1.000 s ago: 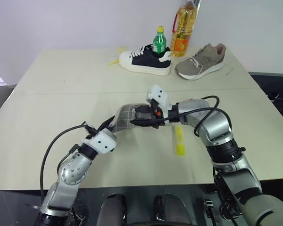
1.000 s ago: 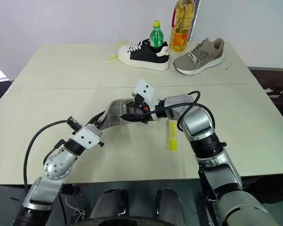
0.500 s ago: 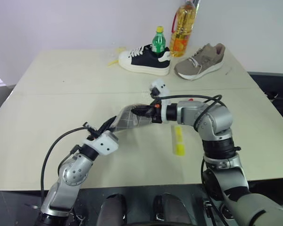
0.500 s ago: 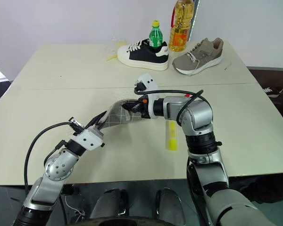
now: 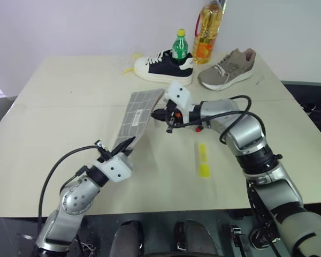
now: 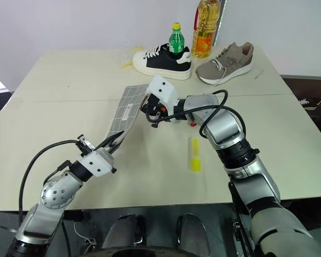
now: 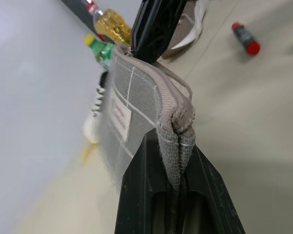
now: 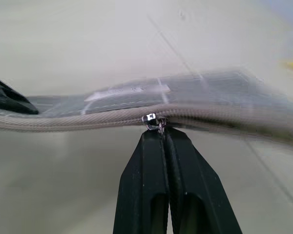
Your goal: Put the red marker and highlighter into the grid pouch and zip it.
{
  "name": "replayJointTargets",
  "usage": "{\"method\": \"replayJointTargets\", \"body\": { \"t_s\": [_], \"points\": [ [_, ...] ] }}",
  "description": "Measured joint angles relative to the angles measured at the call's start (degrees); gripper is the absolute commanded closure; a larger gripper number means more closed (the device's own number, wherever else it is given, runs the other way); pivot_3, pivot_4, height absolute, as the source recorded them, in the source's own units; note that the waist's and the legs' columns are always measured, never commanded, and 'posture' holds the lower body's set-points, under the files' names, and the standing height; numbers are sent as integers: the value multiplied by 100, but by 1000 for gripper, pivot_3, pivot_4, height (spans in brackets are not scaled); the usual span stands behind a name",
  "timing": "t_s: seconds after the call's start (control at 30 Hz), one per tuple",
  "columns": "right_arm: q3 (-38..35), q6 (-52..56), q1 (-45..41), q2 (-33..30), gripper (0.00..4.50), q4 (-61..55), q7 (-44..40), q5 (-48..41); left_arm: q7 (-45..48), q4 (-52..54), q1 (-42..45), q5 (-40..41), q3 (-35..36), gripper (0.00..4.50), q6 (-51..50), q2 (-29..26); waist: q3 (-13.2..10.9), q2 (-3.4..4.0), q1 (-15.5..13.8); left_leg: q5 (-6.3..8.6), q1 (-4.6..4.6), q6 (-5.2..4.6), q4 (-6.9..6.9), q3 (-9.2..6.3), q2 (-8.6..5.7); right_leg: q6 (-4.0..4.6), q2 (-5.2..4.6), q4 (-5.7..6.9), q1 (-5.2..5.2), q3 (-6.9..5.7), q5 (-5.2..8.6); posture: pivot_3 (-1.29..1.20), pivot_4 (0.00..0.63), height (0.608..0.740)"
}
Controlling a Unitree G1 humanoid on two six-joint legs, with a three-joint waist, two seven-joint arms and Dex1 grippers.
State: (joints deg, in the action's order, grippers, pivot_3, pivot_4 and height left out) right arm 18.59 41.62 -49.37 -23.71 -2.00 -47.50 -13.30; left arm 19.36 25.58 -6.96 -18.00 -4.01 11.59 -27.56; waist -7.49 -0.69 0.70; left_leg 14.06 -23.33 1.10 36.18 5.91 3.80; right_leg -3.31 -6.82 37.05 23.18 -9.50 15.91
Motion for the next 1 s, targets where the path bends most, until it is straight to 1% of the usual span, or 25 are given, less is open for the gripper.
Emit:
{"method": "replayJointTargets", "body": {
  "t_s": [0.07,0.23,0.3,0.43,0.6,0.9,1.0],
  "points": [
    [76,-32,94,-3,4462,-7,-49,65,46,-17,-28,-23,-32,4500,-22,9,1,-2,-8,0,1,0,0,-1,0,0,-1,-1,-2,0,0,0,150,702],
    [250,73,547,69,4462,237,5,181,305,-211,-208,295,-348,4500,-408,326,-4,2,-4,0,-1,-1,2,-1,0,0,-2,0,1,0,0,0,150,702],
    [257,73,570,122,4462,285,54,220,317,-230,-191,406,-369,4500,-510,416,-4,2,2,0,0,-1,2,-1,1,0,-1,1,1,0,0,0,150,702],
    [327,31,587,125,4462,330,70,363,378,-287,-131,499,-396,4500,-589,426,-4,2,1,0,1,-1,2,-1,1,0,-1,0,0,0,0,0,150,702],
    [798,-452,658,-217,4462,189,-101,867,457,-371,-111,615,-493,4500,-712,514,-4,2,-6,0,0,-1,3,-1,0,0,-1,0,1,0,0,0,150,702],
    [1035,-937,718,-650,4462,-400,-717,1211,546,-445,75,623,-586,4500,-833,532,-3,1,-12,0,0,-1,3,-1,0,0,-2,-2,0,0,0,0,150,702],
    [1051,-1006,719,-691,4462,-576,-871,1280,541,-476,118,621,-603,4500,-857,546,-3,0,-8,0,0,0,3,-2,0,0,-1,-2,0,0,0,0,150,702]
  ]
}}
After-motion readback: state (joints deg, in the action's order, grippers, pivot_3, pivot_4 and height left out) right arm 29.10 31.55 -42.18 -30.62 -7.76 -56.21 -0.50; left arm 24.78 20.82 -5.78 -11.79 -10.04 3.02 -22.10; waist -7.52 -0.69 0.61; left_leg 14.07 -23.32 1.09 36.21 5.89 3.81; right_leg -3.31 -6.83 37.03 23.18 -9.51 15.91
